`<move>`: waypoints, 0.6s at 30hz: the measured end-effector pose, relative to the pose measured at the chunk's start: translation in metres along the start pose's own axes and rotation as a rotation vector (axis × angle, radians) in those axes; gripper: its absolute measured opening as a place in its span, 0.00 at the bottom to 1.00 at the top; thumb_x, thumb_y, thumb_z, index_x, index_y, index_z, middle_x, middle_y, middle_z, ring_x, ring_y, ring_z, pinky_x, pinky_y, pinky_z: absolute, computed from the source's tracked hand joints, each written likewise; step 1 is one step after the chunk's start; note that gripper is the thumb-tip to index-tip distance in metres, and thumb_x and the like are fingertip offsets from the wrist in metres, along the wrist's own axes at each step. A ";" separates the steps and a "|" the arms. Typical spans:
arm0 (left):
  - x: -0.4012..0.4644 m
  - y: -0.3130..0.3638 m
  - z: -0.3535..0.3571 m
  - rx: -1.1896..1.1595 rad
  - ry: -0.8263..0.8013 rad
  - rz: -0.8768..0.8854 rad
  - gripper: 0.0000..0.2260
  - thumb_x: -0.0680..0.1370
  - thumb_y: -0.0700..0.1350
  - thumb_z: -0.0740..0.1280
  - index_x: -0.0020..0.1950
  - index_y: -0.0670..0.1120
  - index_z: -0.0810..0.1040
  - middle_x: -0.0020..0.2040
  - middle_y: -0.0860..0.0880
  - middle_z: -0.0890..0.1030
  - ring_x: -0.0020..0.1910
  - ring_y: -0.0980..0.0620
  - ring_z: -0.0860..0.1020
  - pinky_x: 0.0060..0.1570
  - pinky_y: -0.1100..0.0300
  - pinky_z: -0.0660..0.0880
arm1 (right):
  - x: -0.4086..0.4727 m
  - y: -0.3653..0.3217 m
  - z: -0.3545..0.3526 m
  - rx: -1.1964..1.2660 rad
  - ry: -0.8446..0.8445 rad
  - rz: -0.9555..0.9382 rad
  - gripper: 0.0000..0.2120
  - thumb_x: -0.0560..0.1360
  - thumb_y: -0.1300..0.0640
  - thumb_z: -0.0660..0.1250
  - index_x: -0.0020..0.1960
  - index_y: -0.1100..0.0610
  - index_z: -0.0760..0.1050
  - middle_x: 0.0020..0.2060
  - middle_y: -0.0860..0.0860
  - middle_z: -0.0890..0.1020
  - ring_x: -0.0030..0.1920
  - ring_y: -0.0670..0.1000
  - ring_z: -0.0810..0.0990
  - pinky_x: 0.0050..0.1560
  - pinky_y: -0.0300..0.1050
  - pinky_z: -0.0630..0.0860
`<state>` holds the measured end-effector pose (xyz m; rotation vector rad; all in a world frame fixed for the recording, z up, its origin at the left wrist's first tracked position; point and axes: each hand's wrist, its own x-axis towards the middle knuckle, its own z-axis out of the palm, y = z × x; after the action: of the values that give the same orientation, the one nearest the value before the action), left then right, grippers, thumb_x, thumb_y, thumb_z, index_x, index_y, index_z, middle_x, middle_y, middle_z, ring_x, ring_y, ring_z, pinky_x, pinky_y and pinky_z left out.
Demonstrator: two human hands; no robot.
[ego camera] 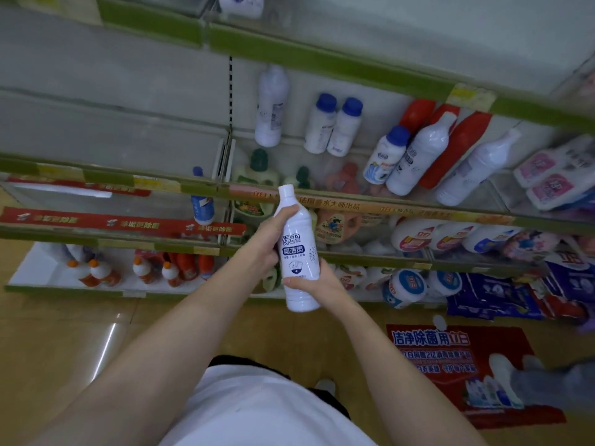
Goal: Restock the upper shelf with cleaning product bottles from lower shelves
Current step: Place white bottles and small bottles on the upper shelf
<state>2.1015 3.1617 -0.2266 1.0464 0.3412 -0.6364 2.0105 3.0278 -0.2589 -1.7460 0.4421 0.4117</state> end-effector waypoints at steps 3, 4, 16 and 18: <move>-0.006 0.026 0.025 0.073 -0.056 0.097 0.19 0.74 0.52 0.74 0.59 0.42 0.79 0.48 0.39 0.84 0.43 0.43 0.83 0.48 0.49 0.81 | -0.003 -0.022 -0.008 0.065 0.041 -0.107 0.29 0.64 0.57 0.83 0.59 0.48 0.74 0.54 0.49 0.85 0.52 0.49 0.84 0.52 0.47 0.81; -0.009 0.037 0.035 0.096 -0.073 0.135 0.18 0.74 0.51 0.74 0.59 0.42 0.79 0.48 0.39 0.84 0.43 0.43 0.83 0.47 0.50 0.82 | -0.004 -0.031 -0.012 0.080 0.064 -0.154 0.29 0.63 0.57 0.84 0.59 0.48 0.75 0.53 0.49 0.86 0.52 0.50 0.85 0.52 0.49 0.81; -0.088 0.180 0.152 0.434 -0.265 0.650 0.16 0.73 0.47 0.76 0.56 0.42 0.79 0.48 0.41 0.85 0.43 0.45 0.85 0.47 0.46 0.82 | -0.019 -0.175 -0.055 0.203 0.289 -0.649 0.33 0.67 0.61 0.81 0.69 0.55 0.72 0.58 0.49 0.84 0.57 0.48 0.83 0.56 0.45 0.81; -0.100 0.201 0.165 0.442 -0.280 0.702 0.15 0.73 0.47 0.76 0.55 0.43 0.79 0.47 0.41 0.85 0.43 0.44 0.85 0.47 0.46 0.82 | -0.023 -0.202 -0.060 0.199 0.311 -0.702 0.34 0.65 0.57 0.82 0.67 0.55 0.73 0.57 0.50 0.84 0.56 0.49 0.84 0.56 0.47 0.81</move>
<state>2.1464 3.1179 0.0449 1.3753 -0.4261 -0.2099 2.0946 3.0110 -0.0653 -1.6492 0.0614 -0.3955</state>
